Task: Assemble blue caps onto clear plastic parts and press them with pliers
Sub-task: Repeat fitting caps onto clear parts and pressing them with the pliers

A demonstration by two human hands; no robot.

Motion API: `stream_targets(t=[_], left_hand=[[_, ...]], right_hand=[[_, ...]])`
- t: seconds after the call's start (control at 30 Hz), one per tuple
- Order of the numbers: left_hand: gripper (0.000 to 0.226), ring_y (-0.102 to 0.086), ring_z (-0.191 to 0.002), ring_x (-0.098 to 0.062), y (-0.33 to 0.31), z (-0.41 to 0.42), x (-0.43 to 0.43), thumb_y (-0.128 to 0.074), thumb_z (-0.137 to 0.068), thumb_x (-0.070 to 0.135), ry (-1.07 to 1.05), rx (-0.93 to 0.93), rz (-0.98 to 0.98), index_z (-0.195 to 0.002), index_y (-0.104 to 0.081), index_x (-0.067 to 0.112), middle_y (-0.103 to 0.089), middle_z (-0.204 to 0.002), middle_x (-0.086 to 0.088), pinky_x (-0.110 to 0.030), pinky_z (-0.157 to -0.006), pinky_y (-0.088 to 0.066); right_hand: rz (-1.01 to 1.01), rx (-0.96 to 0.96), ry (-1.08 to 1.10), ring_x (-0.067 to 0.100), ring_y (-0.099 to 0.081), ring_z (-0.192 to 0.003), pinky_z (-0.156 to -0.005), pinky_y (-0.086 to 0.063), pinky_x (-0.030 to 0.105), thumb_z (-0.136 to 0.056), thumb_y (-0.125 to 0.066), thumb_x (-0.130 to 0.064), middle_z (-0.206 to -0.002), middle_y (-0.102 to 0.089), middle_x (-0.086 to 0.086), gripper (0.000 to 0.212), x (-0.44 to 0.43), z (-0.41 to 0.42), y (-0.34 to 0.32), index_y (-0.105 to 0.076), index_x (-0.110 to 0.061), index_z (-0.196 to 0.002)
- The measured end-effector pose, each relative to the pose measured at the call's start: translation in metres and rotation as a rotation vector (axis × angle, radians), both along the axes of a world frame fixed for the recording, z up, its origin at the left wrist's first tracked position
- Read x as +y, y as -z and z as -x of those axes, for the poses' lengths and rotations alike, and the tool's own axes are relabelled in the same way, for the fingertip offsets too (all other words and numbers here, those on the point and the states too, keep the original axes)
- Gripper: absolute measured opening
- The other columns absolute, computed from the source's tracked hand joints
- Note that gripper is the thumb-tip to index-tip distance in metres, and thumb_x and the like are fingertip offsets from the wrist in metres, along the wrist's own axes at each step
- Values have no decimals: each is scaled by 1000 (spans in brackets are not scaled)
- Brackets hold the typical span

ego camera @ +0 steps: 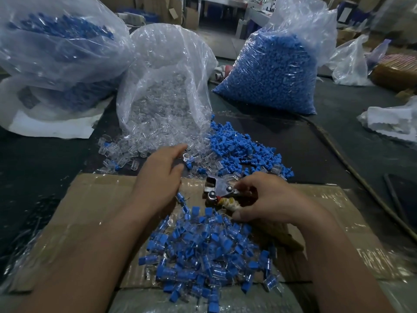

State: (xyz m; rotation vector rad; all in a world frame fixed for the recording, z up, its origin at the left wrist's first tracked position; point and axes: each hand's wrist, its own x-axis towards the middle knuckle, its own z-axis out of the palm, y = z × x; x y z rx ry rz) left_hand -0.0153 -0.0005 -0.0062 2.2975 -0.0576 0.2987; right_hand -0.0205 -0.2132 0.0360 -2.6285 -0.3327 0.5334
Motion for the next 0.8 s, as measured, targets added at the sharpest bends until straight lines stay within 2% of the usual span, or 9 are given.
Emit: stream_targets(t=[0.07, 0.13, 0.2, 0.23, 0.33, 0.4, 0.47, 0.63, 0.8], left_hand=[[58, -32, -125, -10, 4, -3, 1, -47, -94, 19, 117, 3, -42, -142, -19, 36, -39, -142, -3, -32, -105, -23], [62, -20, -134, -11, 8, -7, 2, -42, -96, 28, 204, 65, -79, -137, 1, 43, -26, -150, 0, -39, -112, -17], [61, -6, -141, -12, 12, -11, 4, -37, -96, 34, 230, 142, -186, -134, 11, 43, -13, -155, 6, -44, -116, -10], [61, -2, -142, -12, 14, -13, 4, -36, -97, 34, 234, 161, -254, -136, 11, 40, -9, -155, 9, -41, -116, -7], [56, -10, -141, -15, 17, -15, 3, -38, -98, 26, 192, 114, -336, -146, -10, 30, -16, -154, 7, -35, -114, -9], [50, -25, -136, -17, 15, -15, 2, -45, -95, 18, 133, 69, -295, -143, -30, 24, -31, -149, 3, -34, -112, -17], [46, -35, -127, -16, 12, -15, 1, -50, -93, 16, 97, 54, -266, -138, -41, 21, -42, -139, 1, -30, -107, -24], [47, -39, -102, -7, 10, -11, 2, -54, -91, 19, 122, 42, -212, -135, -44, 29, -45, -114, 3, -18, -86, -27], [39, -36, -95, -6, 8, -10, 2, -55, -91, 23, 139, 51, -233, -129, -51, 31, -39, -101, 8, -20, -82, -28]], right_hand=[[-30, -9, 14, -5, -43, -81, -65, -33, 14, -71, -71, -48, -86, -44, -26, 51, -2, -1, 0, -55, -29, -116], [-59, -23, 32, -6, -45, -83, -66, -35, 13, -76, -66, -47, -87, -47, -26, 41, -3, -3, 1, -58, -29, -112], [-71, -30, 41, -6, -46, -83, -67, -35, 13, -79, -63, -46, -86, -48, -25, 35, -3, -4, 3, -59, -29, -110], [-73, -32, 44, -6, -47, -83, -66, -35, 14, -80, -63, -45, -86, -49, -24, 33, -3, -4, 4, -59, -29, -109], [-74, -60, 45, -6, -48, -83, -67, -37, 13, -81, -62, -45, -85, -51, -24, 32, -4, -6, 5, -61, -28, -109], [-77, -78, 42, -5, -50, -83, -68, -39, 14, -81, -63, -44, -85, -53, -24, 32, -5, -7, 6, -63, -27, -109], [-79, -83, 40, -5, -50, -83, -69, -39, 14, -82, -63, -43, -85, -53, -24, 32, -5, -7, 6, -63, -26, -109], [-81, -79, 38, -4, -50, -84, -70, -40, 14, -82, -62, -43, -86, -53, -23, 32, -5, -6, 6, -62, -26, -110], [-69, -93, 38, -1, -52, -85, -72, -42, 18, -82, -62, -43, -86, -53, -21, 33, -4, -6, 5, -62, -25, -110]])
